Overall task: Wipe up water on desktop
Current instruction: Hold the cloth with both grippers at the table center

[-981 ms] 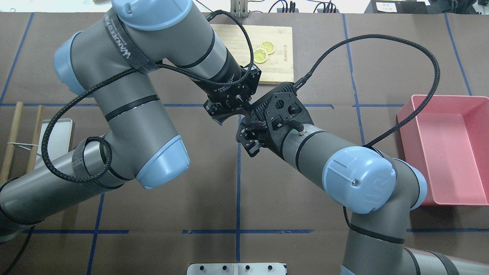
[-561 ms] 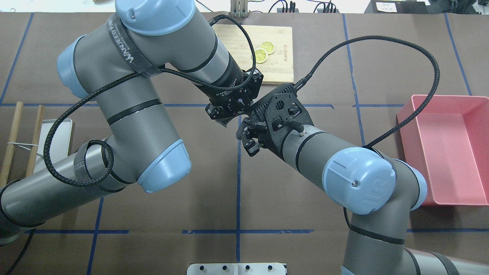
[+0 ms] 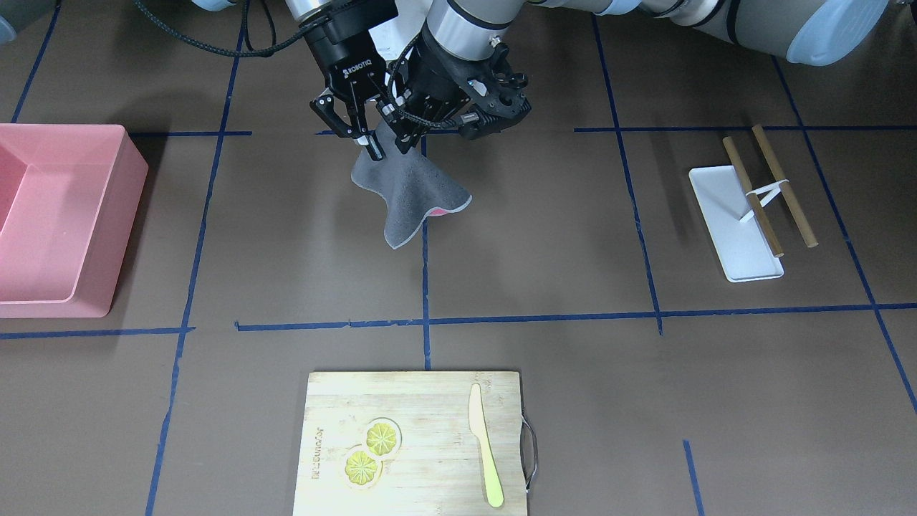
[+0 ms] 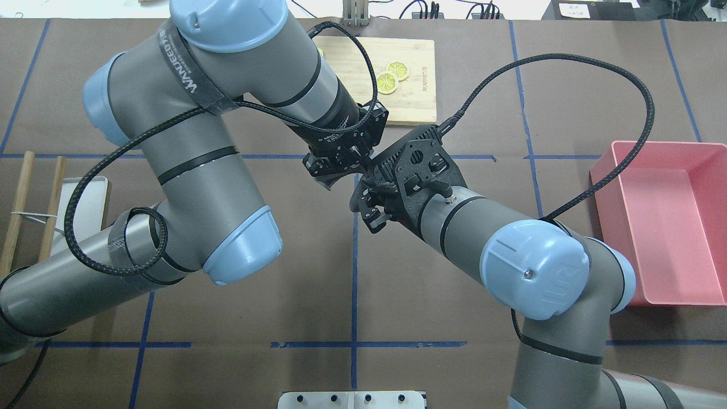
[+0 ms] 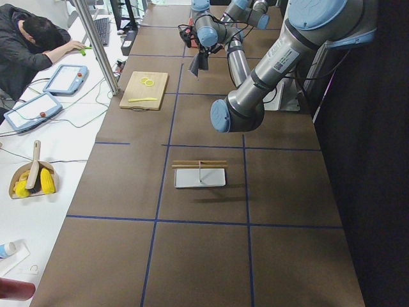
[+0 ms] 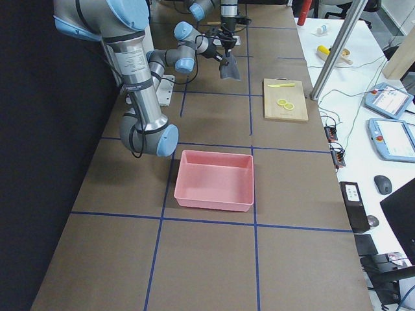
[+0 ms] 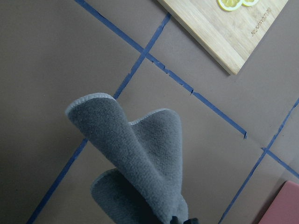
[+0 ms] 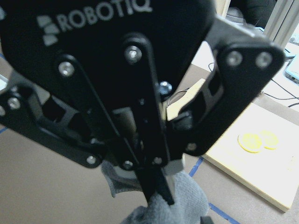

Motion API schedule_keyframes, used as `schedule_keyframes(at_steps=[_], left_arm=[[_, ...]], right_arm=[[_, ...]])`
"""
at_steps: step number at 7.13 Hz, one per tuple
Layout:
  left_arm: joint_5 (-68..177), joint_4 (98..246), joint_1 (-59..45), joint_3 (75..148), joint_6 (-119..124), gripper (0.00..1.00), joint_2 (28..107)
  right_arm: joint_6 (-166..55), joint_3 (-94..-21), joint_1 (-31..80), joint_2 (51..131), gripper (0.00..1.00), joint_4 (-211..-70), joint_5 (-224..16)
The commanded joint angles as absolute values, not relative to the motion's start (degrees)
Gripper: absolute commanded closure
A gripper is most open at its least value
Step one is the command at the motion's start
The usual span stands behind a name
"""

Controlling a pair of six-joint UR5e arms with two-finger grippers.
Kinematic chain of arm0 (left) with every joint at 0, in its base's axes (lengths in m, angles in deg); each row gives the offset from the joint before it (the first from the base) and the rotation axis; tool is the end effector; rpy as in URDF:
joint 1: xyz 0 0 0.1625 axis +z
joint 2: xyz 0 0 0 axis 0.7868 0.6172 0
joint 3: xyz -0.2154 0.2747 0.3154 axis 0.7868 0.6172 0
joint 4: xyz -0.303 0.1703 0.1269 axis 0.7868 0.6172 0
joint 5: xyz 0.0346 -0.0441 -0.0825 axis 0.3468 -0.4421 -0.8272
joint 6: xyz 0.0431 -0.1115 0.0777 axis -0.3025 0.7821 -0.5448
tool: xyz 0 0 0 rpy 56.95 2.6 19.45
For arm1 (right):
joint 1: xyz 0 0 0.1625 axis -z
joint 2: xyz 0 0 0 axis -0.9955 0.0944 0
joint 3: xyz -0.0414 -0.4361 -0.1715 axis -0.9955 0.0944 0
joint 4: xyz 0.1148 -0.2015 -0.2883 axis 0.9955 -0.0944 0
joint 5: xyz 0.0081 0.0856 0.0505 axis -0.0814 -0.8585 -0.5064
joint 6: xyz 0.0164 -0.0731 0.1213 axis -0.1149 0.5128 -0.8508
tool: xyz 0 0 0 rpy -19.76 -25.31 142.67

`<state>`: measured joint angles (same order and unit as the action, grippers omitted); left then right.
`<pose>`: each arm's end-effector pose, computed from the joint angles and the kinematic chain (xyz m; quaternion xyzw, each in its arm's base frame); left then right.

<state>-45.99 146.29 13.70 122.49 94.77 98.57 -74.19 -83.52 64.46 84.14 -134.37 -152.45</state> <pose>0.4952 -0.4634 0.1199 -0.1385 0.5376 -0.2544 0.7919 -0.4688 -0.3610 0.2321 0.4664 -0.4036 -0.1402 0.7745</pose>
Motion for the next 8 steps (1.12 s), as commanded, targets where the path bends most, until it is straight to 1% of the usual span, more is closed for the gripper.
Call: schedule_keyframes(at_steps=[1,5,7,8], left_arm=[[-45.98,146.28,13.39,122.48,94.77,0.97,98.52],[-45.98,146.20,12.87,122.39,94.77,0.97,98.52],[-45.98,146.20,12.51,122.39,94.68,0.97,98.52],[-45.98,146.20,12.51,122.39,94.77,0.97,98.52]], right_arm=[[-74.19,-83.56,64.46,84.31,0.46,-134.36,-152.44],[-74.19,-83.65,64.46,84.40,0.48,-134.36,-152.44],[-74.19,-83.65,64.46,84.57,0.92,-134.36,-152.78],[-74.19,-83.65,64.54,84.57,0.99,-134.36,-152.79]])
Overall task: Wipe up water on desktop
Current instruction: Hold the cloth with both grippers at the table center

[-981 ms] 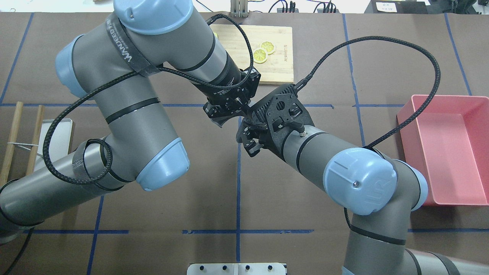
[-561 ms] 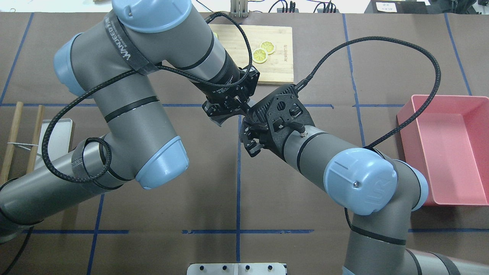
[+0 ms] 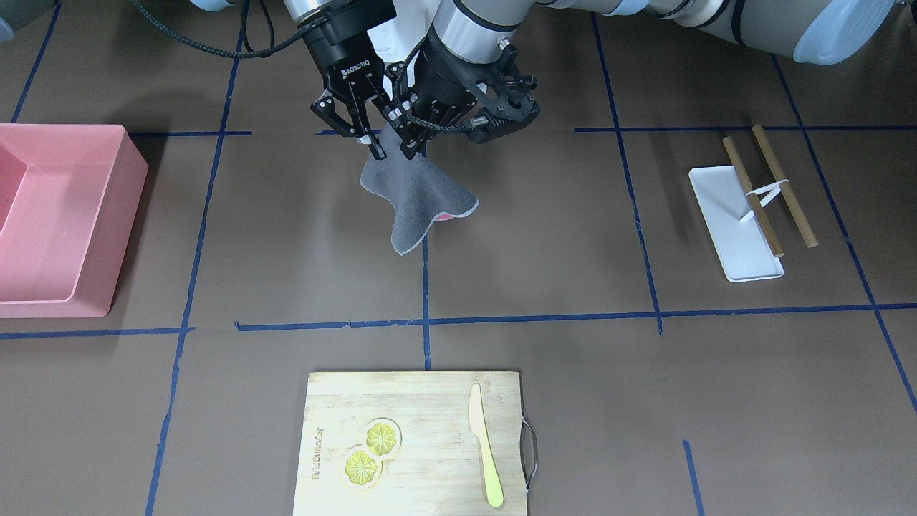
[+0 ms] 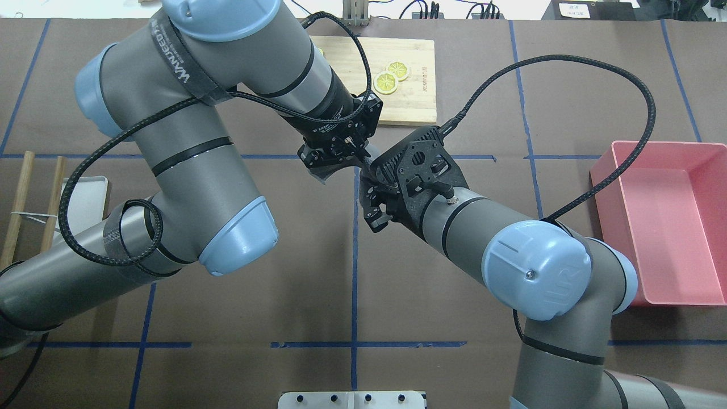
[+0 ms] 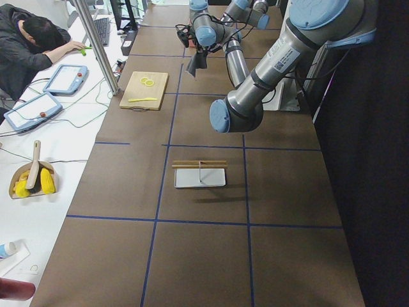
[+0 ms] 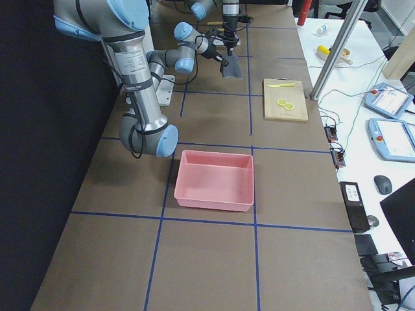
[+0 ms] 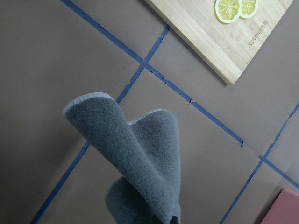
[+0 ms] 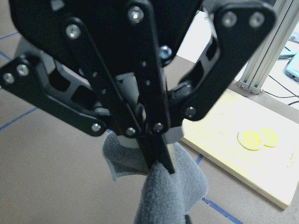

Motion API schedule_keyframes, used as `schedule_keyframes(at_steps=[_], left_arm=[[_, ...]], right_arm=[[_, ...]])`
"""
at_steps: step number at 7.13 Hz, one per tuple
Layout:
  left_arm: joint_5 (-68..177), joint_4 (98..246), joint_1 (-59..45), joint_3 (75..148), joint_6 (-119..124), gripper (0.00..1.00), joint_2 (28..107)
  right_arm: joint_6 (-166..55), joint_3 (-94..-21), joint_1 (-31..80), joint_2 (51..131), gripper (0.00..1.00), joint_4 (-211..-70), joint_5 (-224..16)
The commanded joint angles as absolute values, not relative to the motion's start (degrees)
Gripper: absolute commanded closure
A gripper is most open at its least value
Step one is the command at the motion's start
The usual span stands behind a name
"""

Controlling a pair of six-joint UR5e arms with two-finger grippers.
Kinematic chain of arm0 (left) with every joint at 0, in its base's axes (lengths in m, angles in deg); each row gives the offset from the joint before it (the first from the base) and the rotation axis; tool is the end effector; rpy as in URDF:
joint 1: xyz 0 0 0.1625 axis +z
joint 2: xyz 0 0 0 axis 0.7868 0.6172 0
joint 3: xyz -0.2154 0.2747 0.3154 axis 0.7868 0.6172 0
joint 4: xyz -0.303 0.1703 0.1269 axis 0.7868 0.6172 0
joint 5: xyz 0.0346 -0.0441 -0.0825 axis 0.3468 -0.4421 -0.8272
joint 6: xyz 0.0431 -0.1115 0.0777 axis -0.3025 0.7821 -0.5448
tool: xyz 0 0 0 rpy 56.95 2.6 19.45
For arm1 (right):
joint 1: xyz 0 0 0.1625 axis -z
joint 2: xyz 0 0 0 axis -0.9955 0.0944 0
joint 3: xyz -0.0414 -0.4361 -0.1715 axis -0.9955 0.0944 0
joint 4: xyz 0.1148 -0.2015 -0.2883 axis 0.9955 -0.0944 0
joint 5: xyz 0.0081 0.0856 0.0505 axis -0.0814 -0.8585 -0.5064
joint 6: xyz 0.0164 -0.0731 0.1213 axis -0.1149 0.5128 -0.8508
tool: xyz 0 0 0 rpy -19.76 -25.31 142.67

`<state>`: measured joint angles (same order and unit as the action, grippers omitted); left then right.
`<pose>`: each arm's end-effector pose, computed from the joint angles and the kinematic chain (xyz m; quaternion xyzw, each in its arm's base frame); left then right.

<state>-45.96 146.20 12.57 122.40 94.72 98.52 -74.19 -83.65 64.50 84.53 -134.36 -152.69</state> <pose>0.4864 -0.4735 0.1212 -0.1333 0.5374 -0.2629 0.7901 -0.4682 -0.3598 0.2351 0.4643 -0.4035 -0.1424 0.7755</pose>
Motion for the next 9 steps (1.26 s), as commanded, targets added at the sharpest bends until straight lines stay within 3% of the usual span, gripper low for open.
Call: schedule_keyframes(at_steps=[1,3,4,5,9], left_arm=[[-45.98,146.20,12.51,122.39,94.77,0.97,98.52],[-45.98,146.28,12.51,122.48,94.77,0.92,98.52],[-45.89,146.28,12.60,122.48,94.60,0.09,98.52],[-45.81,146.20,12.60,122.57,94.60,0.00,98.52],[-45.89,146.11,12.60,122.66,94.60,0.00,98.52]], right_arm=[[-74.27,-83.65,64.54,84.57,1.00,-134.36,-152.79],[-74.71,-83.65,64.54,84.57,1.00,-134.36,-152.79],[-74.71,-83.83,64.37,84.57,1.00,-134.36,-152.79],[-74.71,-84.17,64.46,84.66,1.00,-134.44,-152.79],[-74.71,-84.53,64.28,84.83,1.00,-134.44,-152.79]])
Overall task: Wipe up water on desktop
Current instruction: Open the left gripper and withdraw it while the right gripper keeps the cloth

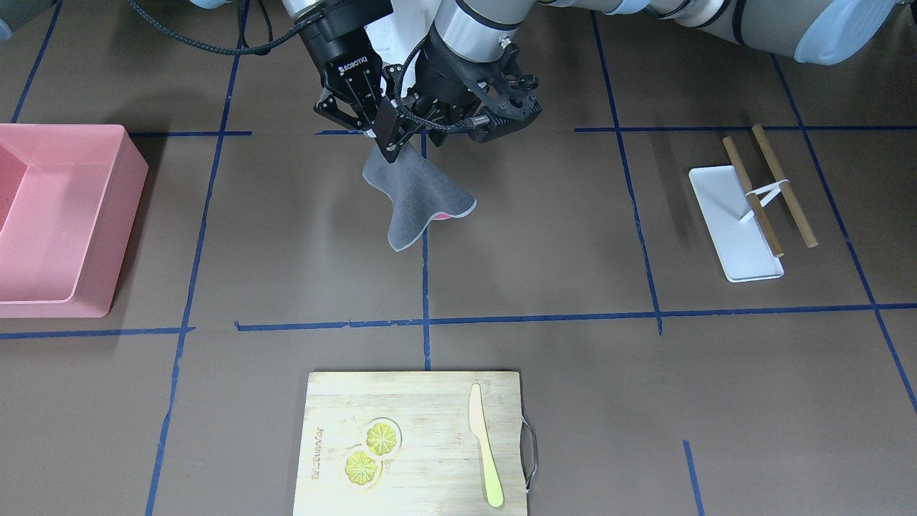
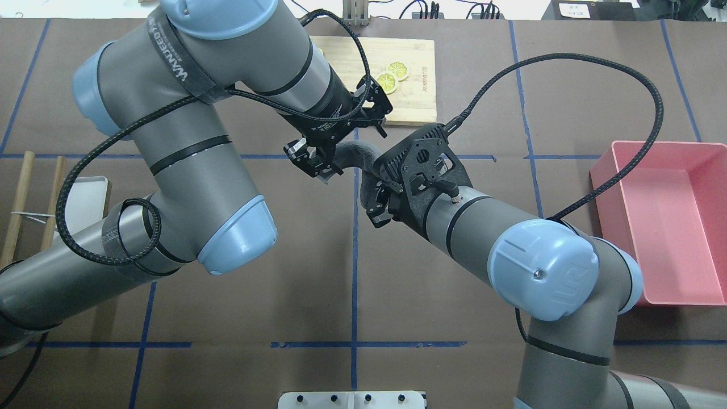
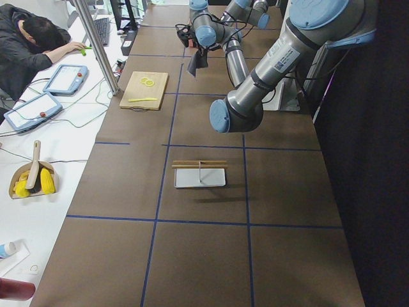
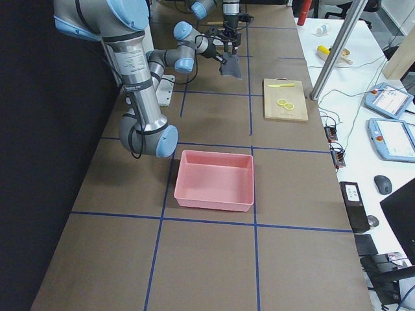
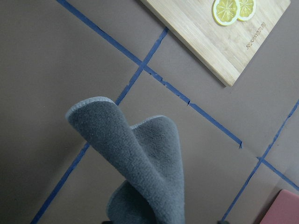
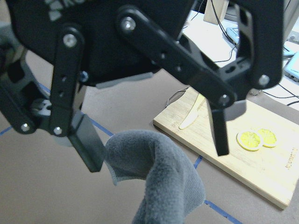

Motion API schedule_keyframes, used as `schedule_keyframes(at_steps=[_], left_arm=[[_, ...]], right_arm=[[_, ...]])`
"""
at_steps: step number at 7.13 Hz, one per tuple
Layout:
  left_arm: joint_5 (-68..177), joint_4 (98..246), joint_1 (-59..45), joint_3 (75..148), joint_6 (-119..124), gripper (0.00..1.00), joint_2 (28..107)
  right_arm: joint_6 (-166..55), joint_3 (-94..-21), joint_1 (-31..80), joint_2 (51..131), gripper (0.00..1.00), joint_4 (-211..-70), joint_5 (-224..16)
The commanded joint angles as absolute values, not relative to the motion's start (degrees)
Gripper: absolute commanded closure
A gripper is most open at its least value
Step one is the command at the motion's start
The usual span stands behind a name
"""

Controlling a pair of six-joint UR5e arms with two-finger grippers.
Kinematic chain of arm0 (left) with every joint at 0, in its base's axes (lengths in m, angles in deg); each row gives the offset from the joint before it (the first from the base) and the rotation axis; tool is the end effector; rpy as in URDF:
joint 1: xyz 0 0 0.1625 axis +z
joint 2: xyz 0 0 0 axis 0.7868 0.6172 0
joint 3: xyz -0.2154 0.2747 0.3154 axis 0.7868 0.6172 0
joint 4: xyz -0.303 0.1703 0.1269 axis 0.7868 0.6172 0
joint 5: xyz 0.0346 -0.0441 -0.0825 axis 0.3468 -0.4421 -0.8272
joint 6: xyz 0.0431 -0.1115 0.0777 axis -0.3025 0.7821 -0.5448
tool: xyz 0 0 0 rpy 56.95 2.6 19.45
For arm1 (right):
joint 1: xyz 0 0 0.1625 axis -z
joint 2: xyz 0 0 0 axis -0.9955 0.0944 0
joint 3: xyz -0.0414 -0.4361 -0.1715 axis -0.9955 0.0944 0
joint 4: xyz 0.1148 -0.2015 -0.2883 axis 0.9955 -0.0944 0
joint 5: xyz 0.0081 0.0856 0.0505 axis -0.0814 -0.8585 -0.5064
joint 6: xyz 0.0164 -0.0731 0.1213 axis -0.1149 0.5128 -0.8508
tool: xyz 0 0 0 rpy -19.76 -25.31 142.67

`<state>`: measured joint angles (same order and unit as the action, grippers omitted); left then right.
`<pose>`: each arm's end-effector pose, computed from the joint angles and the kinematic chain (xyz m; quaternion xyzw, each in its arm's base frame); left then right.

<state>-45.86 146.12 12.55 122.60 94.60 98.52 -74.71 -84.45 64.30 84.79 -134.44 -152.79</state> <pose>0.4854 -0.4732 0.1204 -0.1316 0.5384 -0.2622 0.7900 -0.4623 -0.3595 0.2331 0.4642 -0.4080 -0.1369 0.7741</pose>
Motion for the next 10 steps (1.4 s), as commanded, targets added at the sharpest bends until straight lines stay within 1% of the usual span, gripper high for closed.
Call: schedule_keyframes(at_steps=[1,2,3,4,5,6,7,8,9,10], left_arm=[[-45.89,146.11,12.51,122.92,94.60,0.00,98.44],[-45.98,145.76,11.03,123.44,94.51,0.00,98.35],[-48.68,145.50,7.45,123.88,94.51,0.00,97.22],[-53.84,145.41,3.68,124.06,92.51,0.00,94.94],[-55.20,144.80,1.55,126.67,88.40,0.00,91.09],[-55.21,142.27,0.14,129.66,83.74,0.00,88.10],[-55.21,135.28,-0.57,134.74,78.13,0.00,86.41],[-55.12,125.20,-1.63,139.22,70.85,0.00,86.31],[-54.69,118.23,-2.85,143.45,63.21,0.00,84.57],[-54.51,117.81,-5.04,147.32,58.00,0.00,79.76]], right_arm=[[-74.71,-84.62,64.19,85.10,1.00,-134.44,-152.70],[-74.71,-84.79,64.19,85.71,1.00,-134.44,-152.52],[-74.71,-85.92,64.11,87.37,1.00,-135.23,-152.52],[-74.71,-86.55,64.02,89.65,1.00,-135.50,-152.70],[-74.71,-87.60,64.02,90.10,1.00,-141.24,-152.79],[-74.63,-89.96,63.93,89.32,1.00,-151.39,-152.96],[-74.54,-91.28,63.15,88.36,1.00,-159.76,-154.18],[-74.45,-91.30,61.66,88.26,1.00,-163.76,-157.06],[-74.36,-91.30,58.60,88.26,1.00,-168.85,-162.40],[-74.27,-91.21,55.00,88.52,1.00,-172.90,-166.98]])
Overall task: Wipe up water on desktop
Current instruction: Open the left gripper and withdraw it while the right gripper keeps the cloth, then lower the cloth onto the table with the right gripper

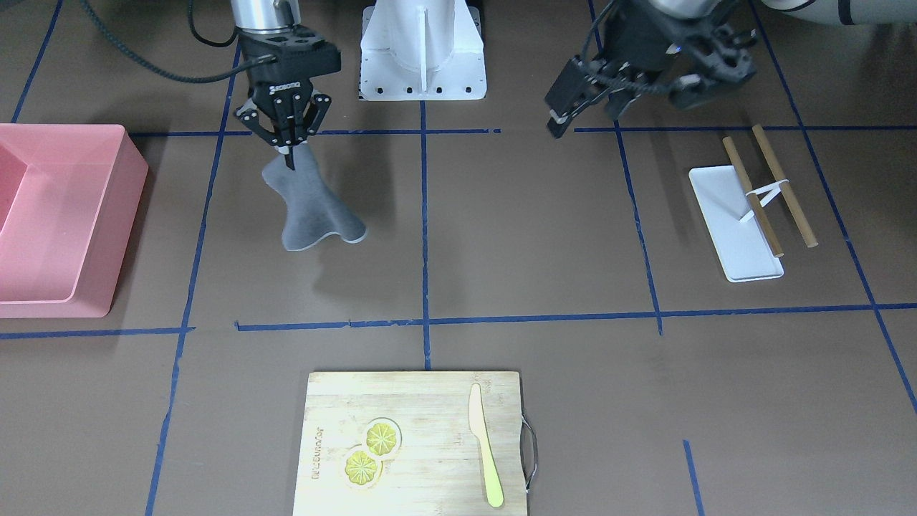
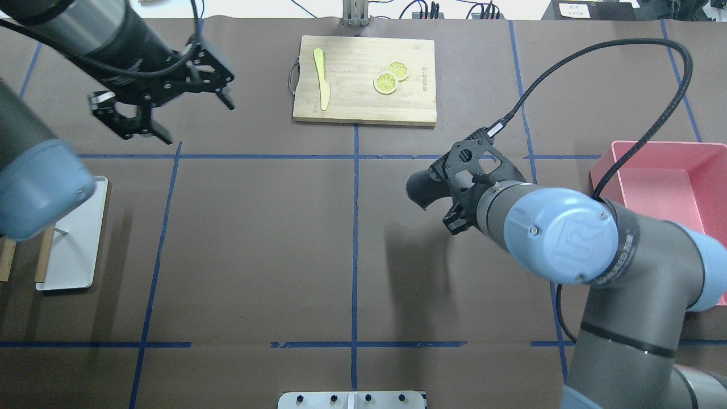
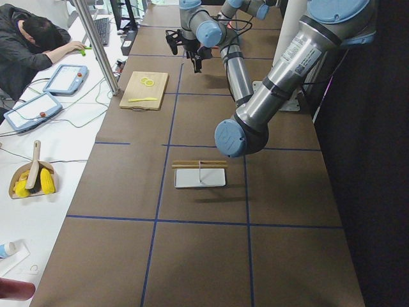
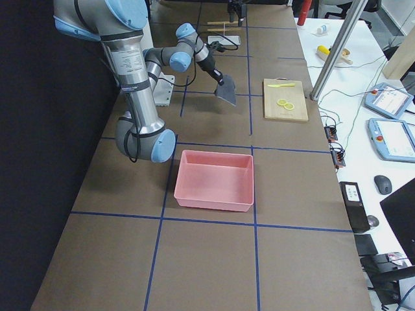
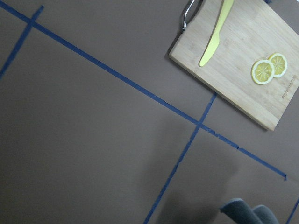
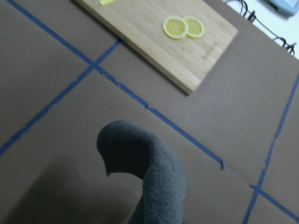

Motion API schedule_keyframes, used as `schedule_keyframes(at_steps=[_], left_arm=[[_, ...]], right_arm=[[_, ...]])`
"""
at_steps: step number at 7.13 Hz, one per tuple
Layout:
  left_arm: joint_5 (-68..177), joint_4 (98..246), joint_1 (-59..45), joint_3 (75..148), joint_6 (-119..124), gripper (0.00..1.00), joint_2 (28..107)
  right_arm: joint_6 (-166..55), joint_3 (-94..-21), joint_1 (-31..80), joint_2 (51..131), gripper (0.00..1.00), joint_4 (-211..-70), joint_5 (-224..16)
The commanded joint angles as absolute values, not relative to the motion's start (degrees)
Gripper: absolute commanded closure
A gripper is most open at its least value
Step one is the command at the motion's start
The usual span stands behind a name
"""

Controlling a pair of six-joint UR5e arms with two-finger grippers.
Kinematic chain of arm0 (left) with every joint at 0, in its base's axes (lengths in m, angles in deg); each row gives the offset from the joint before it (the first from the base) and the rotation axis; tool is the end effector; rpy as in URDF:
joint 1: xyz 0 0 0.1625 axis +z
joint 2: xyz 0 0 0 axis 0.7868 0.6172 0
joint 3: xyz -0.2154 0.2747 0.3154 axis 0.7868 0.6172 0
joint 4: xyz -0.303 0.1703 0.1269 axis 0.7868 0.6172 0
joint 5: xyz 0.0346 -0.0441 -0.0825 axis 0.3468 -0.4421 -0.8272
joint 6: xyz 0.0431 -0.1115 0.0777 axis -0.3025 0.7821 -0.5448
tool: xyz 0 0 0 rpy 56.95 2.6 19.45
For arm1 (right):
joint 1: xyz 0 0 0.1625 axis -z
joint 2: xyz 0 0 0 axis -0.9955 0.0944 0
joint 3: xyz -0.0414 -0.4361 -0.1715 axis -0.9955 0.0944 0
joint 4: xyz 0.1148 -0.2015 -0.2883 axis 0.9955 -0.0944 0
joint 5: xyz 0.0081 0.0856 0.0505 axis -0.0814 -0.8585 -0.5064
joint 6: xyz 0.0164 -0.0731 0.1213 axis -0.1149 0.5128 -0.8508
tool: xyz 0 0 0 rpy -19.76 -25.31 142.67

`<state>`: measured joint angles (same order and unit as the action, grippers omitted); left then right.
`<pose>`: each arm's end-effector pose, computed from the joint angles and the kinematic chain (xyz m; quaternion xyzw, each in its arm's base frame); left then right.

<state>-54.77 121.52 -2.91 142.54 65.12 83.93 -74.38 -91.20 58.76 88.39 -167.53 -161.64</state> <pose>0.2856 -0.4749 0.2320 -0.0748 0.4695 -0.1944 0.8580 -0.4089 -0.3707 0.3253 0.3050 -0.2491 -0.1985 0.8975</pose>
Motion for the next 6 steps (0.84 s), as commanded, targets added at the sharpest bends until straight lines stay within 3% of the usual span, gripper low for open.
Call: schedule_keyframes(at_steps=[1,3,6], left_arm=[[-54.51,117.72,-6.98,149.62,52.55,0.00,76.06],[-54.51,117.72,-9.19,152.17,47.33,0.00,71.82],[-54.51,117.63,-11.39,154.82,44.59,0.00,68.55]], right_arm=[[-73.66,-90.34,51.74,89.13,1.00,-175.72,-168.42],[-63.52,-89.90,47.68,89.05,1.00,-185.81,-170.36],[-63.02,-80.51,49.68,88.44,1.00,-183.16,-171.06]])
